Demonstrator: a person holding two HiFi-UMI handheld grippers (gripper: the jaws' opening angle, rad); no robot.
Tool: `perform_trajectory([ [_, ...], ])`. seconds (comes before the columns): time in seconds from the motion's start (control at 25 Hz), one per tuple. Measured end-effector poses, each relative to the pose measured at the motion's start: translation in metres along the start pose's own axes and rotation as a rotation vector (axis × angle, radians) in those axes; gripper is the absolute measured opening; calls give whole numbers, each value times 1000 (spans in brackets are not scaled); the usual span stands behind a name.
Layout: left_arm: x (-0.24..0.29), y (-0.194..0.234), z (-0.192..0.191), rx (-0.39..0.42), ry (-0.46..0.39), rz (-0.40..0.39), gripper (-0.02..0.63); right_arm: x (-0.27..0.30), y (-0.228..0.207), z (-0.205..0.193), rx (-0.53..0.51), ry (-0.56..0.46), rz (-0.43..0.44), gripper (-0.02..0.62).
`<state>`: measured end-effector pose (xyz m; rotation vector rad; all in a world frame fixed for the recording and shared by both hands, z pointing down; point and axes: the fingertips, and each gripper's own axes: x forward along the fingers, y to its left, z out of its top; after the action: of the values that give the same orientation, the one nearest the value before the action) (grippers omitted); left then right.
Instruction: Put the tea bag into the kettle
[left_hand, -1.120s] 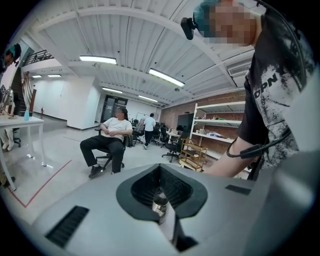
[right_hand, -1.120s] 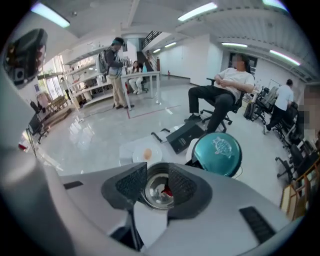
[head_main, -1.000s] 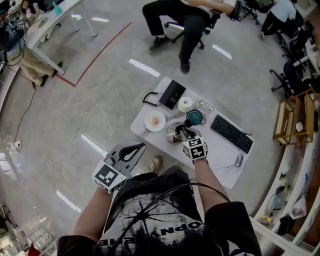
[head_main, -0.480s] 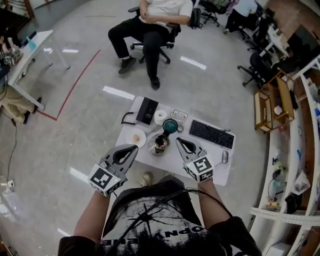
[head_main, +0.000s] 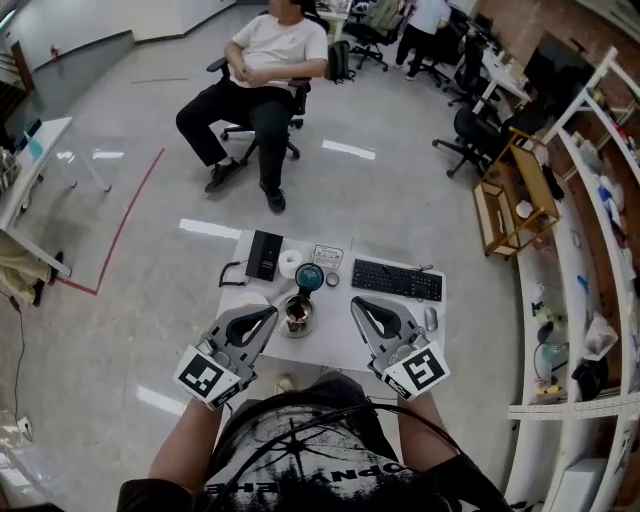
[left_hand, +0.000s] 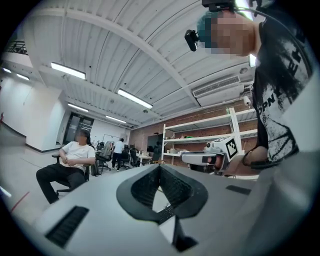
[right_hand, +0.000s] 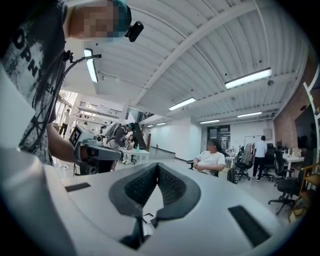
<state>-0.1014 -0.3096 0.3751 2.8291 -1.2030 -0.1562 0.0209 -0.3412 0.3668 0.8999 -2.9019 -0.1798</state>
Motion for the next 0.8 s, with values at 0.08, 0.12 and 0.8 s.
perform_trajectory([
  [0.08, 7, -1, 4, 6, -6, -13, 6, -7, -5, -3, 18, -6, -24, 11],
  [0.12, 10, -3, 3, 7, -4, -20, 6, -11, -9, -5, 24, -3, -37, 11],
  [0.8, 10, 12, 0, 32, 3, -29, 6, 1, -13, -18, 18, 30, -37, 9],
])
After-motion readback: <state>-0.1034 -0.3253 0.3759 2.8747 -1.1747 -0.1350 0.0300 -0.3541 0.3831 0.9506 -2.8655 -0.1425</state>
